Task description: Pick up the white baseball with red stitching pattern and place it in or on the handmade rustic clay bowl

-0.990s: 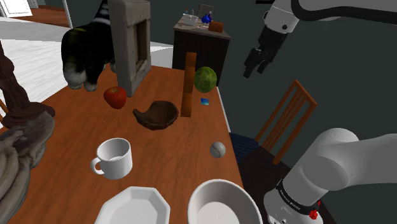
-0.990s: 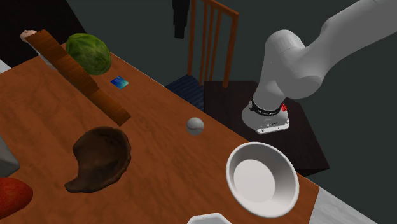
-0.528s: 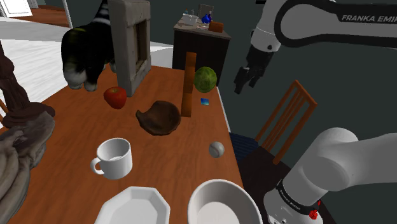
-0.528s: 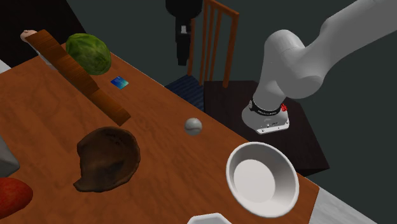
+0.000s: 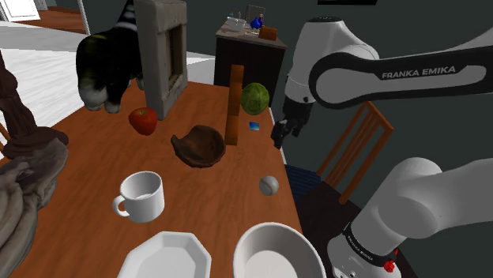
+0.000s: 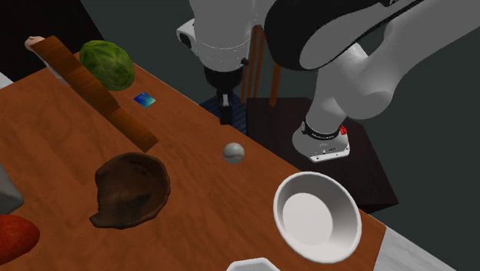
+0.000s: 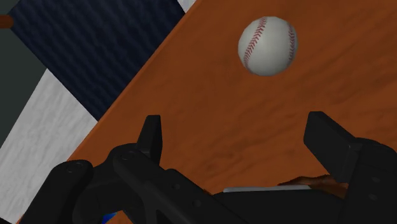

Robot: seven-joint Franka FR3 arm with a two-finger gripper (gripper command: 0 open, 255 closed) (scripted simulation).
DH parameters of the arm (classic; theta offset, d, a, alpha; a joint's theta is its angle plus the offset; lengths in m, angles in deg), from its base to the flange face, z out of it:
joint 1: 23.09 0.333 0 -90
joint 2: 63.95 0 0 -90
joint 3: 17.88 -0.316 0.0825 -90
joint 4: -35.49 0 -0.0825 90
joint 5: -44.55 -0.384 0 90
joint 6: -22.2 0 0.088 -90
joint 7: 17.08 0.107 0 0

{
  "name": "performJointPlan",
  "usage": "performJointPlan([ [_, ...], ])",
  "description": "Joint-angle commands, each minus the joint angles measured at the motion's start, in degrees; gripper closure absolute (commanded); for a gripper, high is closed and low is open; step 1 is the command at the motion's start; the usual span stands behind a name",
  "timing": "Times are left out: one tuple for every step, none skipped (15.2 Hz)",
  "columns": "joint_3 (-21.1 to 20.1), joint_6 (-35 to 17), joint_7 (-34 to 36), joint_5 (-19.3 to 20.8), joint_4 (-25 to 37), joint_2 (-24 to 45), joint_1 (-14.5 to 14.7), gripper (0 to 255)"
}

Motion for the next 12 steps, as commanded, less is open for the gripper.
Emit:
performJointPlan([
  [-1.8,-2.57,1.67,-0.49,-1.93,1.8,0.67,0],
  [-2.75,-3.93,2.56,-0.74,-2.76,2.95,0.98,0],
  [-3.71,-5.33,3.47,-0.96,-3.53,4.21,1.29,0],
  [-4.69,-6.76,4.41,-1.15,-4.23,5.57,1.58,0],
  [-5.68,-8.23,5.37,-1.31,-4.87,7.03,1.84,0],
  [-6.68,-9.72,6.37,-1.44,-5.45,8.59,2.06,0],
  [-7.73,-11.25,7.39,-1.52,-5.96,10.26,2.23,0],
  [-8.77,-12.8,8.46,-1.53,-6.4,12.03,2.37,0],
  [-9.83,-14.37,9.58,-1.46,-6.77,13.91,2.45,0],
  [-10.08,-14.75,9.87,-1.42,-6.85,14.38,2.48,0],
  [-10.19,-15.77,10.0,-1.26,-7.3,14.96,2.31,0],
  [-10.31,-16.8,10.14,-1.08,-7.73,15.57,2.13,0],
])
